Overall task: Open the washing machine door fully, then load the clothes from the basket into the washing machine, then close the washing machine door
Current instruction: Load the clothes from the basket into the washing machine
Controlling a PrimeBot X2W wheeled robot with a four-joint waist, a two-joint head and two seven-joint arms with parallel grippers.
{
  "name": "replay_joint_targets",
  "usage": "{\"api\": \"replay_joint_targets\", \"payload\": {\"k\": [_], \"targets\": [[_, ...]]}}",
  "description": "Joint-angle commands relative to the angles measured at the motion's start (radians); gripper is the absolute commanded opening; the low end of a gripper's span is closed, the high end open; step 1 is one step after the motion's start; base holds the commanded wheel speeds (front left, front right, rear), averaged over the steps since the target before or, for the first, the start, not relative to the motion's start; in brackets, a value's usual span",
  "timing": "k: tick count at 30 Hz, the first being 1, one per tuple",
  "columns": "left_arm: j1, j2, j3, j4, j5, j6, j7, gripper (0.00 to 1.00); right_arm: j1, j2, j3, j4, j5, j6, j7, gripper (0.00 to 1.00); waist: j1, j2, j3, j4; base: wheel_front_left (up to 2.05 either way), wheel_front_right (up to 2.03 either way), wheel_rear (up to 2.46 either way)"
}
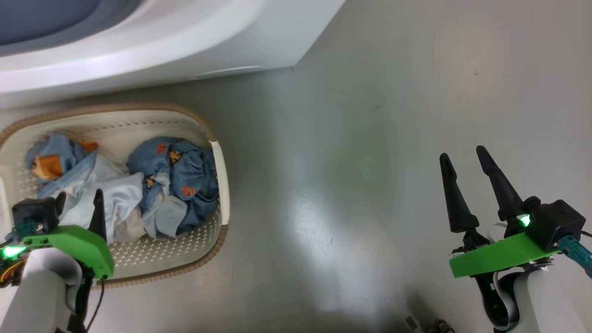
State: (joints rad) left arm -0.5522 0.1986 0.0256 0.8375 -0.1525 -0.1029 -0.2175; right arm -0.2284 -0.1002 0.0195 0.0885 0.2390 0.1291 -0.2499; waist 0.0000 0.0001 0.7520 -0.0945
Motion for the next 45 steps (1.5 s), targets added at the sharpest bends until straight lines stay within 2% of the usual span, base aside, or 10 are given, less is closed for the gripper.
{"api": "replay_joint_targets", "payload": {"k": [1, 15, 26, 27, 28, 35, 45], "targets": [[-0.002, 0.054, 0.017, 0.03, 0.011, -0.001, 0.006, 1.0, 0.013, 0.001, 0.023, -0.022, -0.007, 0.002, -0.012, 1.0, 0.0, -0.0001, 0.019, -0.015, 0.0, 0.0, 0.0], [-0.11, 0.121, -0.032, 0.199, 0.046, 0.005, 0.032, 1.0, 0.026, 0.009, 0.012, -0.041, 0.003, 0.002, -0.012, 1.0, 0.0, -0.0001, 0.082, -0.037, 0.0, 0.0, 0.0], [-0.207, 0.124, -0.042, 0.292, 0.03, 0.016, 0.099, 1.0, 0.025, 0.013, 0.008, -0.052, 0.007, 0.002, -0.012, 1.0, 0.0, -0.0001, 0.113, -0.046, 0.0, 0.0, 0.0], [-0.214, 0.121, -0.043, 0.297, 0.028, 0.016, 0.101, 0.44, 0.026, 0.013, 0.007, -0.052, 0.007, 0.002, -0.012, 1.0, 0.0, -0.0001, 0.113, -0.046, 0.0, 0.0, 0.0], [-0.22, 0.118, -0.043, 0.302, 0.024, 0.015, 0.103, 0.0, 0.026, 0.014, 0.005, -0.051, 0.007, 0.002, -0.012, 1.0, 0.0, -0.0001, 0.113, -0.045, 0.0, 0.0, 0.0], [-0.231, 0.097, -0.044, 0.332, 0.002, 0.012, 0.086, 0.0, 0.018, 0.015, 0.004, -0.05, 0.004, 0.002, -0.012, 1.0, 0.0, -0.0001, 0.085, -0.033, 0.0, 0.0, 0.0], [-0.161, 0.064, -0.049, 0.31, -0.028, -0.001, -0.026, 0.0, 0.014, 0.012, 0.017, -0.024, 0.01, 0.002, -0.012, 1.0, 0.0, -0.0001, -0.023, -0.012, 0.0, 0.0, 0.0]]}}
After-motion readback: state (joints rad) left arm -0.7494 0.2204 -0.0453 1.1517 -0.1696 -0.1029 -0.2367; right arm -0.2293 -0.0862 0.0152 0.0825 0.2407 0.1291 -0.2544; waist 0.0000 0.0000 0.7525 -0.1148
